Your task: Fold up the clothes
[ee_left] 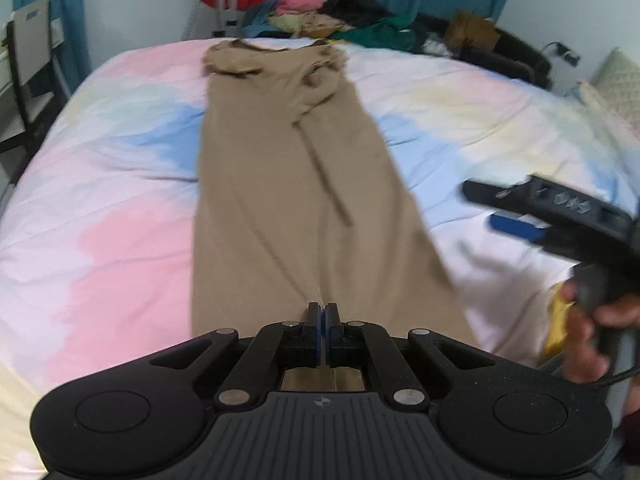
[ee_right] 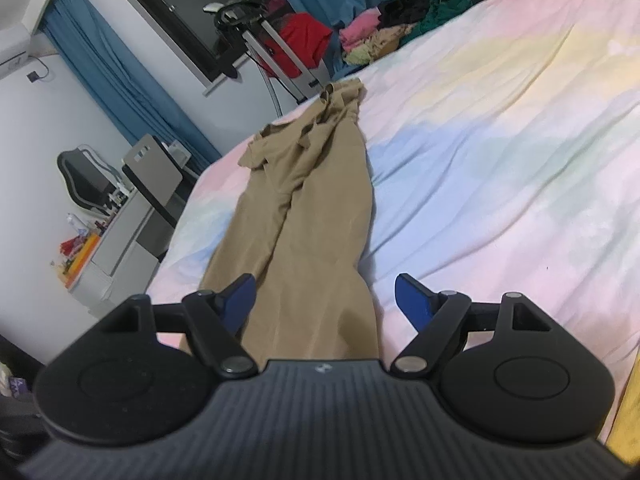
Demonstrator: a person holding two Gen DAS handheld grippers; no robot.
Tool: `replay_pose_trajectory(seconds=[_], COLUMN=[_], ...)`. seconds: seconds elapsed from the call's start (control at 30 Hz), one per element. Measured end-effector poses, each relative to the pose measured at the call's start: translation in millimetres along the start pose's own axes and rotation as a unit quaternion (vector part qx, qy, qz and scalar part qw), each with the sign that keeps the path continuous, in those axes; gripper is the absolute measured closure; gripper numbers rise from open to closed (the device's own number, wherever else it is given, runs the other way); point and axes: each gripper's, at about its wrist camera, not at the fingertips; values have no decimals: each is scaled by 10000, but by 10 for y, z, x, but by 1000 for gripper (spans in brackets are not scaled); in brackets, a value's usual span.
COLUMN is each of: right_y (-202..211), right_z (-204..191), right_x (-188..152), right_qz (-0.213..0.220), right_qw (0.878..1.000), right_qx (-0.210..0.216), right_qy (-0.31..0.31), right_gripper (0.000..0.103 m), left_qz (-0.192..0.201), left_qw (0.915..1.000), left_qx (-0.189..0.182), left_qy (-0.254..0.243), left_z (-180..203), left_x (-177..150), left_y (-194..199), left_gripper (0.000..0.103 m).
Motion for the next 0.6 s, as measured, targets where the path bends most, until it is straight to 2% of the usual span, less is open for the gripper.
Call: replay_pose_trajectory(seconds=[0.2,0.3,0.37,0.47,0.53,0.6], right_y=[-85,-141,-175,-241,-279,-317], right_z=[63,83,93,105,102,117], right_x=[-55,-100,-128,-172,-195,-214], right_qz=[-379,-623,-792,-1070,-1180,-1299], right_qw=[9992,9979,9966,9940,9928,9912], right_qx=[22,30,61,31,-63,-115], right_qy=[-112,-168,-198,-232,-203,-224], right_gripper=[24,24,24,24,24,24], left_qz=[-337,-455,-416,-193,-104,-33], left_qw=[9992,9988,9987,9979,9944,9876], left_qx=[-65,-163,-283,-384,-320,-225], left_qy=[-220,-122,62,492,997,1551], left_z=[113,21,-100,-367,-585,-812], left_x=[-84,-125,-146,-156,-157,-156], left_y=[-394,-499,-451,-355,-354,-369], left_gripper=[98,83,57,37,32,31])
Point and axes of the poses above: each gripper's, at about its wrist camera, not at the fingertips, and y roughly against the way its jaws point, z to its right, x to its top, and after that the axes turned 9 degrees about -z, right-handed
